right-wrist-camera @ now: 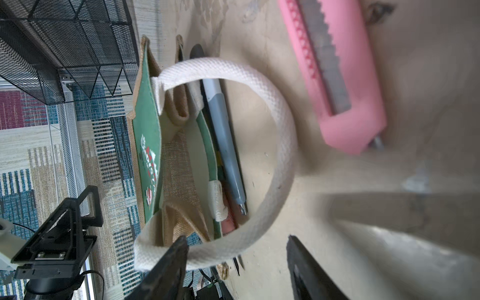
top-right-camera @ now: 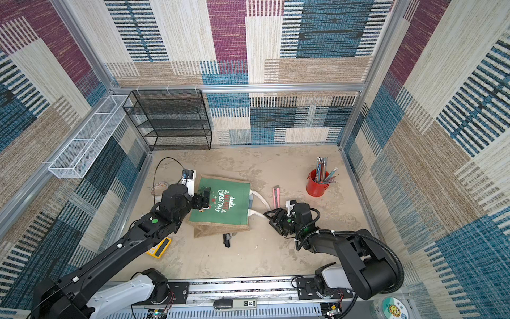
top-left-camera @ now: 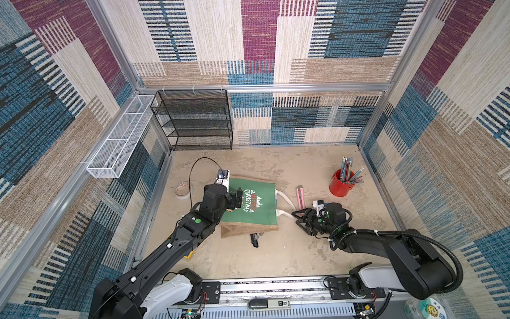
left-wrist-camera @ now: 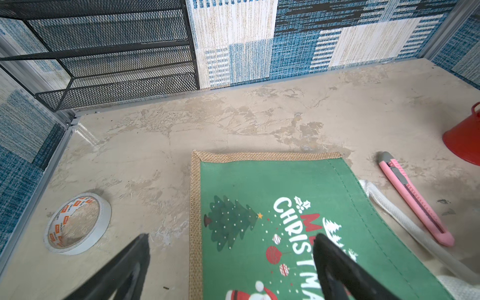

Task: Place the art knife into the pouch
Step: Open the pouch at the center of the board.

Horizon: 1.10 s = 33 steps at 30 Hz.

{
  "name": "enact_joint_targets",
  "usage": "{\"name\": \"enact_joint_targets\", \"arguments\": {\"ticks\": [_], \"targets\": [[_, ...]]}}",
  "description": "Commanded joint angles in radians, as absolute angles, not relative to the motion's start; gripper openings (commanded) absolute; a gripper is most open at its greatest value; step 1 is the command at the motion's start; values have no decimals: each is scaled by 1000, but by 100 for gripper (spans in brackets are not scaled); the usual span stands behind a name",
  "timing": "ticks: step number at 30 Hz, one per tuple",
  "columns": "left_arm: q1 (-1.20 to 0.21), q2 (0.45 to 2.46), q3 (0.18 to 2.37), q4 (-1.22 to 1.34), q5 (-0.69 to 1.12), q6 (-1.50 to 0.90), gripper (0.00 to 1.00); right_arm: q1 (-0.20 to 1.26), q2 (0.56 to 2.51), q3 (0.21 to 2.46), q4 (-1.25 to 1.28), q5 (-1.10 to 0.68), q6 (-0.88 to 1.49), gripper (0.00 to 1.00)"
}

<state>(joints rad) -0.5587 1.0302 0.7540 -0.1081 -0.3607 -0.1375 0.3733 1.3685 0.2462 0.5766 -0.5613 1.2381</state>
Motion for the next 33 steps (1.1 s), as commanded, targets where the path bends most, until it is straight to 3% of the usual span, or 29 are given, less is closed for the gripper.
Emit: {"name": "enact_joint_targets", "arguments": {"ticks": [1, 5, 14, 19, 33], "targets": [[-560, 1022, 749, -91, -365, -155, 98, 380, 1407, 265, 672, -575, 1282, 55], [-560, 1019, 749, -90, -369, -150, 98, 382, 1453, 296, 664, -545, 1276, 35], [-561, 1019, 744, -86, -371, -144, 98, 383, 1441, 400, 535, -468, 1184, 18], [-563, 1020, 745, -85, -368, -143, 99, 383, 1458, 475, 480, -463, 1133, 0], [-563, 1117, 911, -280, -246, -207, 98, 431, 1416, 843, 184, -369, 848, 0]]}}
